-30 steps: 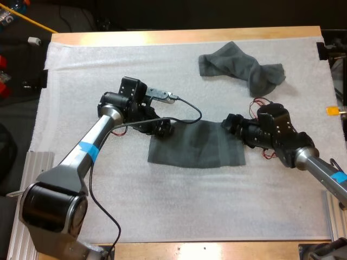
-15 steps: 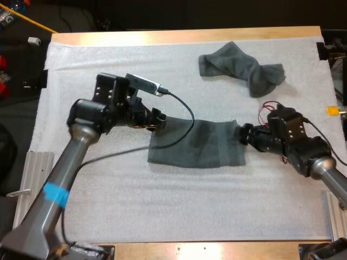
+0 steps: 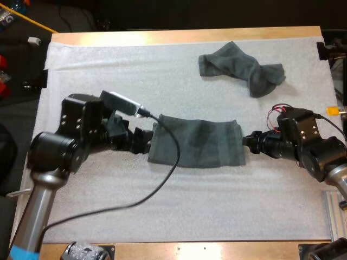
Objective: Pick towel from pile, fold and stack
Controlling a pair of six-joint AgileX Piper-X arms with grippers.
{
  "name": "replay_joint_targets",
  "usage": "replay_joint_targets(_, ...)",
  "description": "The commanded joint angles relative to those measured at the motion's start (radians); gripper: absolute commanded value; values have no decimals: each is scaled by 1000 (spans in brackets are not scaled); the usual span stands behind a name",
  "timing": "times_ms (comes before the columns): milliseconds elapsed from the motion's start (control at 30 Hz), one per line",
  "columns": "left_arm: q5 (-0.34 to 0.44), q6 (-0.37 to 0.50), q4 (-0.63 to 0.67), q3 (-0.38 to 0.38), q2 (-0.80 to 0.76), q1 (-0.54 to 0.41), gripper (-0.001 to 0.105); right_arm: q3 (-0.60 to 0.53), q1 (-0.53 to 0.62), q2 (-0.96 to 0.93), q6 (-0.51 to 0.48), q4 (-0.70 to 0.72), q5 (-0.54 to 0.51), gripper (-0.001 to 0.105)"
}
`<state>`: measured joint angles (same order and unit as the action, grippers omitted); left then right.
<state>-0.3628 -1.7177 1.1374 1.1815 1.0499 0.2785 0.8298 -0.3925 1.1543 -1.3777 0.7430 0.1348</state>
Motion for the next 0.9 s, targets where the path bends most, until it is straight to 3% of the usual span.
replay_joint_targets(0,-38,-7,18,9,-19,3,65,9,5,-7,-18,11,-8,59)
replay_joint_targets(367,-130,-7,99,9,-90,3,65,9,31,109,-48,-31,-17,59)
replay_joint_targets(667,-228,-7,99,9,-90,3,65,9,107,264,-48,-110,103,59)
replay_joint_targets(867,-234,-7,99,9,-90,3,65,9,110,374,-31,-193,195,59)
